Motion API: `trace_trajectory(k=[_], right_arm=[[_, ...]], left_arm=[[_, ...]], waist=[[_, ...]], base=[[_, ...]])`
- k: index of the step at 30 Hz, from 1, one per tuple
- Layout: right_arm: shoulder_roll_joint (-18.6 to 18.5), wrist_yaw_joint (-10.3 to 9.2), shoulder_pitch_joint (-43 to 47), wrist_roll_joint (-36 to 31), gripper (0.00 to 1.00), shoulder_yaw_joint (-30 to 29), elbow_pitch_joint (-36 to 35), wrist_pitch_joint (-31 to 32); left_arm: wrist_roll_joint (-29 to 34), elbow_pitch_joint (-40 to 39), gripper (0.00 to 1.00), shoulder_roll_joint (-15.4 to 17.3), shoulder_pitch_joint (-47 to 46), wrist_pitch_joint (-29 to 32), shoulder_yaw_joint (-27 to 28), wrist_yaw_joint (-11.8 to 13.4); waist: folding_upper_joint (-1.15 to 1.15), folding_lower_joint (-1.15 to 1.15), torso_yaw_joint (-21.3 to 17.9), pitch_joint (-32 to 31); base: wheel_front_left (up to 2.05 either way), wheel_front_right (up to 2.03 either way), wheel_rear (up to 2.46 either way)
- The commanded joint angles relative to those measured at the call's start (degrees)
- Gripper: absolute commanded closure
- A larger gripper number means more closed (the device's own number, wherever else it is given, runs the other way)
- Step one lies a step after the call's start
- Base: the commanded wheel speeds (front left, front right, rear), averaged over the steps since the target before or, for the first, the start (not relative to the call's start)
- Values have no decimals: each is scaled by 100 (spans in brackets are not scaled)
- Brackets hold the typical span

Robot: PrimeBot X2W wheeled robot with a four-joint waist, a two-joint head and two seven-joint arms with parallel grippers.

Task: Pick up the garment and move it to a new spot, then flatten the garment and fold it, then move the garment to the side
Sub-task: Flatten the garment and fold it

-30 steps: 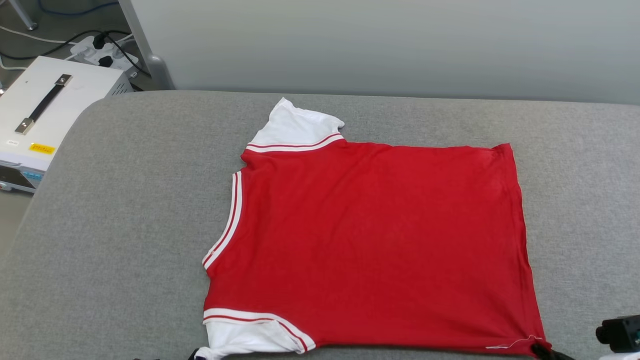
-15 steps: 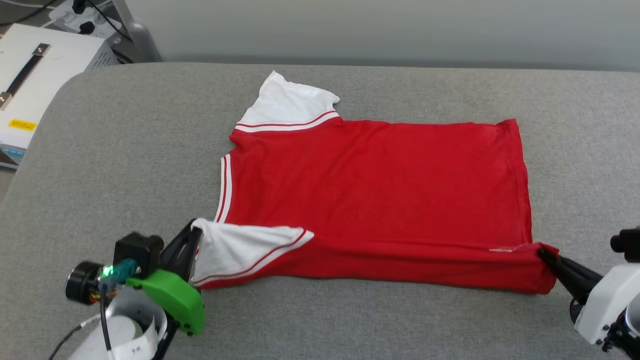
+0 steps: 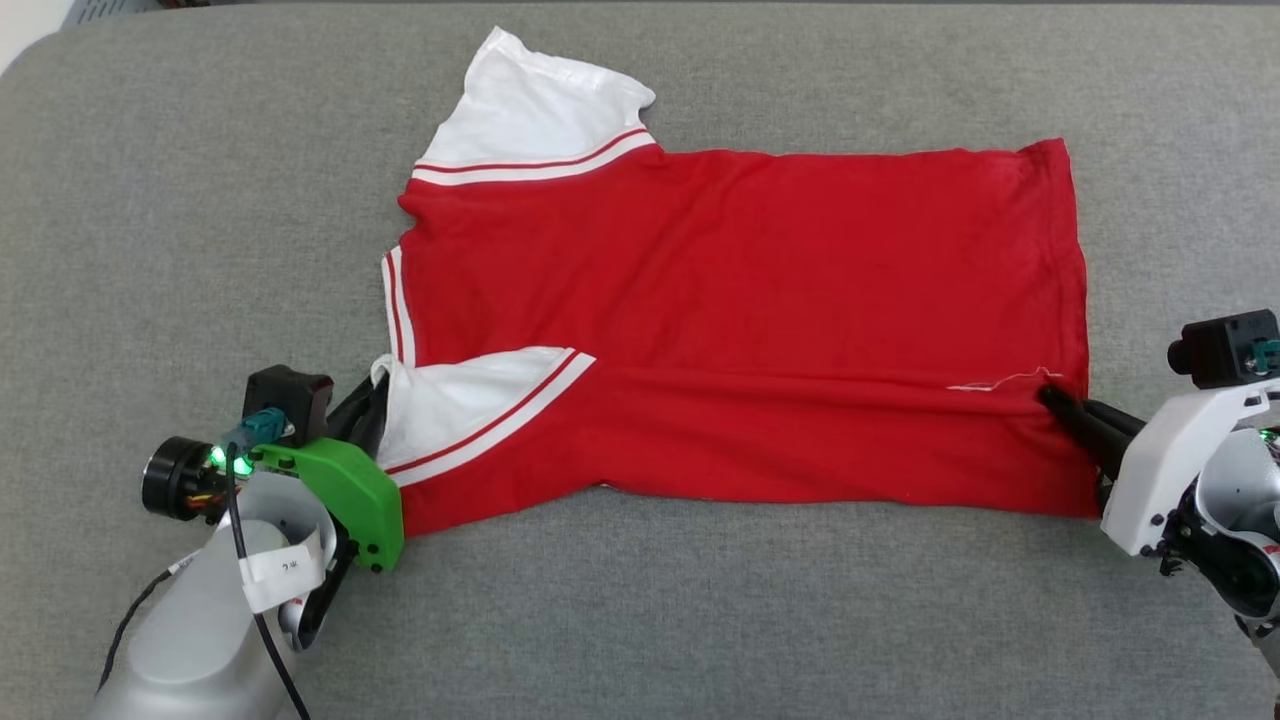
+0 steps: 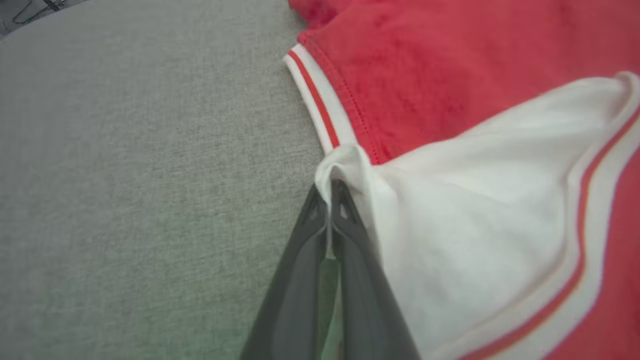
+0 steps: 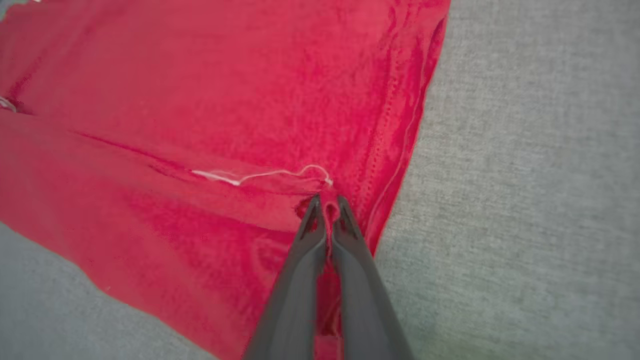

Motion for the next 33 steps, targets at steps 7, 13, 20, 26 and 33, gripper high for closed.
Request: trace_trajectory(k=[7, 13, 20, 26, 33], right_arm=[[113, -4, -191, 0, 100, 298, 477, -311], [-23, -4, 6, 92, 0, 240, 315, -767], [-285, -4, 390, 66, 0, -111, -215, -979], [-309, -4, 651, -91, 0, -445, -574, -778], [-135, -4, 795, -290, 0, -721, -805, -441]], left_arm=[[-33, 934, 91, -310, -230, -440, -214, -217], [-62, 1046, 0, -279, -364, -689, -154, -267], [-186, 491, 0, 131, -592, -520, -56, -307], [-996, -321, 0, 556, -871, 1450, -391, -333], [-2291, -1128, 0, 1085, -965, 4084, -936, -336]], waist=[[0, 0, 33, -34], [0, 0, 142, -395], [0, 0, 197, -759], [0, 0, 233, -902], [0, 0, 207, -831]], base=[[0, 0, 0], [0, 0, 0], [0, 0, 0], [0, 0, 0], [0, 0, 0]])
